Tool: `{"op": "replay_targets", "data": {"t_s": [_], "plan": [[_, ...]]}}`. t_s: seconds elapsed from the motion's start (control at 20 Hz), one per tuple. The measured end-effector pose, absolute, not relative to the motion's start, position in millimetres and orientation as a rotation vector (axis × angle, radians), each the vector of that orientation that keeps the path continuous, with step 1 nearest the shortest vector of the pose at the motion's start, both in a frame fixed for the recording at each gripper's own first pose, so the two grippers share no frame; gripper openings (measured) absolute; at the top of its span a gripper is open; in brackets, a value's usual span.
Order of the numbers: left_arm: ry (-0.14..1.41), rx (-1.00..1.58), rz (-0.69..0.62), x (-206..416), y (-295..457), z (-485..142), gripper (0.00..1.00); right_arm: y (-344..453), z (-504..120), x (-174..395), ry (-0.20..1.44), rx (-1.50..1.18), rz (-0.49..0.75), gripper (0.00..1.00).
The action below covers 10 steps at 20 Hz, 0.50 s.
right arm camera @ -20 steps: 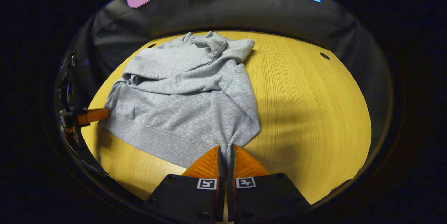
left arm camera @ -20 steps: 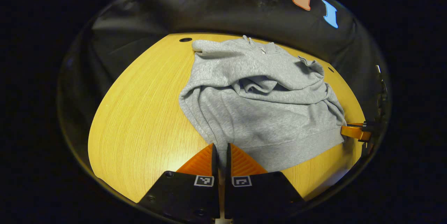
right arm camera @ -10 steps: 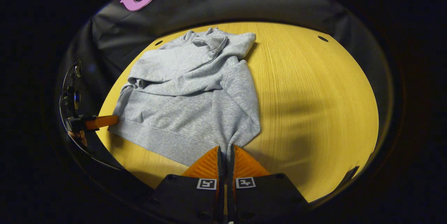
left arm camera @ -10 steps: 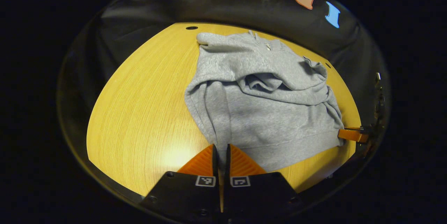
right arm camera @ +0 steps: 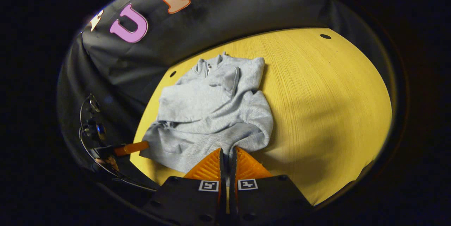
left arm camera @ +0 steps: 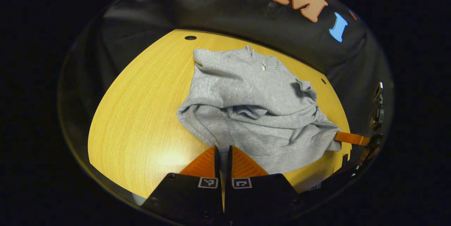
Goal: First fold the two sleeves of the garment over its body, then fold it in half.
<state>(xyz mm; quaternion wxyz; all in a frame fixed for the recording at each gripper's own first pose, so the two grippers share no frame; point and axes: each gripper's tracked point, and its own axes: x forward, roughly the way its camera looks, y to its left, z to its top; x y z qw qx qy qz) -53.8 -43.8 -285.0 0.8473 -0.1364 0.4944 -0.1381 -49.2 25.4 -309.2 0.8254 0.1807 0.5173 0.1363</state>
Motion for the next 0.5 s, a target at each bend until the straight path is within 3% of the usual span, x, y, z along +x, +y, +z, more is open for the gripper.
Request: {"op": "replay_targets", "data": {"t_s": [0.5], "plan": [[0.954, -0.435, -0.275, 20, -43, -235, 0.00, 38, -268, 33, 1.027, 0.741, 0.245, 0.05]]}}
